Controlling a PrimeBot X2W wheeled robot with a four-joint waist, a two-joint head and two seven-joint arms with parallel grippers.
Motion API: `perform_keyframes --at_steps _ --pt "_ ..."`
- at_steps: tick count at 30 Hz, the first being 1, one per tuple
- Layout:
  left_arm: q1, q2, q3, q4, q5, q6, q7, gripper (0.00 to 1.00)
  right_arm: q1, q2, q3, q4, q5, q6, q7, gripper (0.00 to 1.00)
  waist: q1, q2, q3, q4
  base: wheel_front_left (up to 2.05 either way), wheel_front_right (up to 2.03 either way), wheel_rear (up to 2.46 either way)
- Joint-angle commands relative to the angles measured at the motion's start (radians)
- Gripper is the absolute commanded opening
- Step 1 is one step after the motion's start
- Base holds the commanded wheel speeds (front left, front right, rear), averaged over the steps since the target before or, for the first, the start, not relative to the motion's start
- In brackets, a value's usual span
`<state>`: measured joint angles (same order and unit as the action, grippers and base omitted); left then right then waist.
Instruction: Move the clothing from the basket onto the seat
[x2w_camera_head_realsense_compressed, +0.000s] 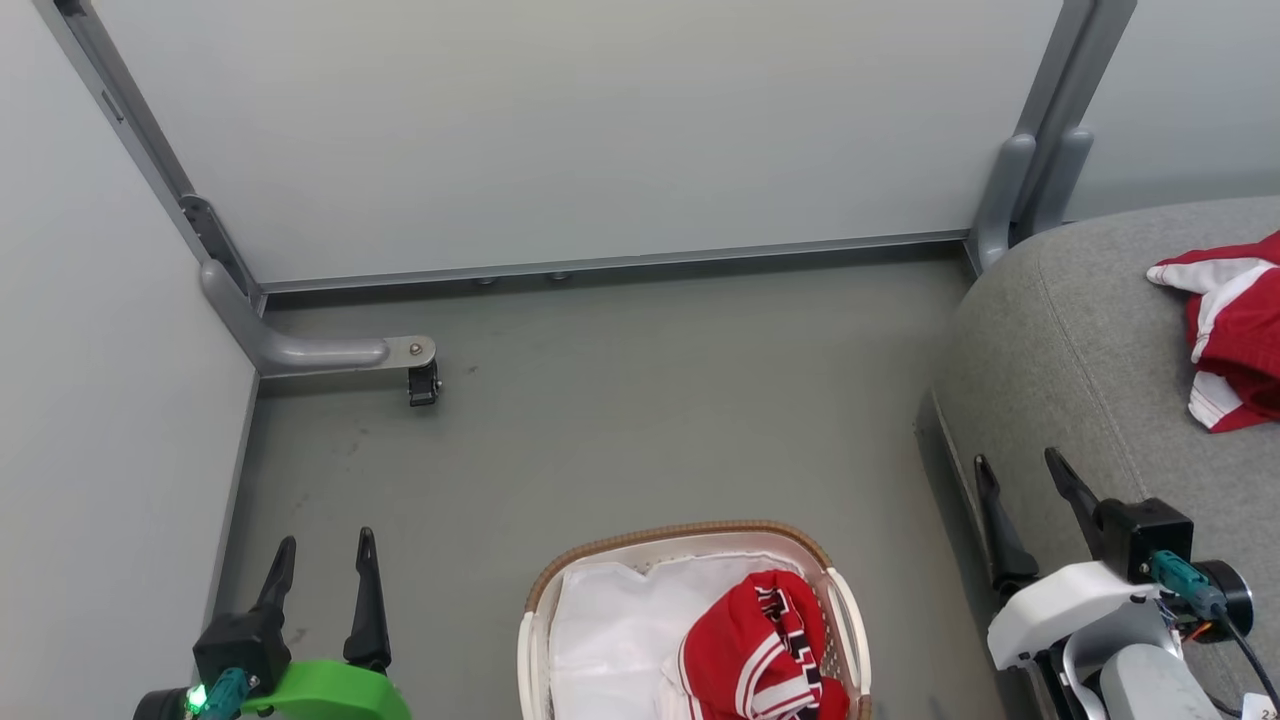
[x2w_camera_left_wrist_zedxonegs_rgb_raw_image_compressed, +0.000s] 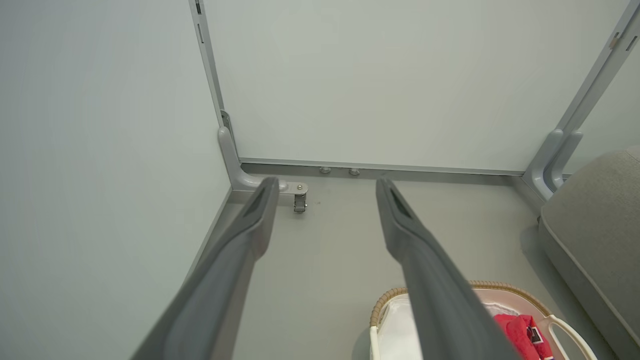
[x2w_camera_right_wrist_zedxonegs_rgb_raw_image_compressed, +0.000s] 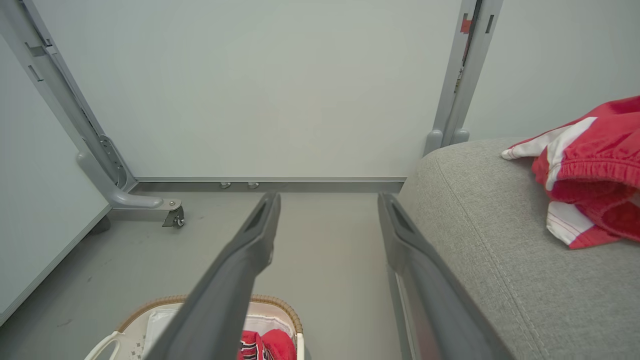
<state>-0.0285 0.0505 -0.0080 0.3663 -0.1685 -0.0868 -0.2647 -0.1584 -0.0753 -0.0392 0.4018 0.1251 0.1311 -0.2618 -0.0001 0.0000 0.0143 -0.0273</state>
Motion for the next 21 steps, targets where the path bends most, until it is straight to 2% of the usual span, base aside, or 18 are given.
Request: perform_keyframes --at_steps 1,12,21 --pt "0.016 0.001 -0.001 -0.007 -0.005 0.005 0.001 1.0 0.02 0.001 -0.002 -0.001 0.005 -0.001 -0.005 1.0 0.0001 0.0 -0.006 0.0 0.0 0.0 0.0" --pt "0.005 0.001 -0.047 0.01 -0.029 0.005 0.001 1.0 -0.004 0.005 0.006 -0.013 0.006 -0.001 -0.005 1.0 0.0001 0.0 0.02 -0.023 0.0 0.0 0.0" --pt "-0.104 0.002 -0.159 0.042 -0.058 -0.003 0.001 1.0 -0.098 0.011 0.021 -0.068 0.023 -0.001 -0.005 1.0 0.0001 0.0 0.17 -0.073 0.0 0.0 0.0"
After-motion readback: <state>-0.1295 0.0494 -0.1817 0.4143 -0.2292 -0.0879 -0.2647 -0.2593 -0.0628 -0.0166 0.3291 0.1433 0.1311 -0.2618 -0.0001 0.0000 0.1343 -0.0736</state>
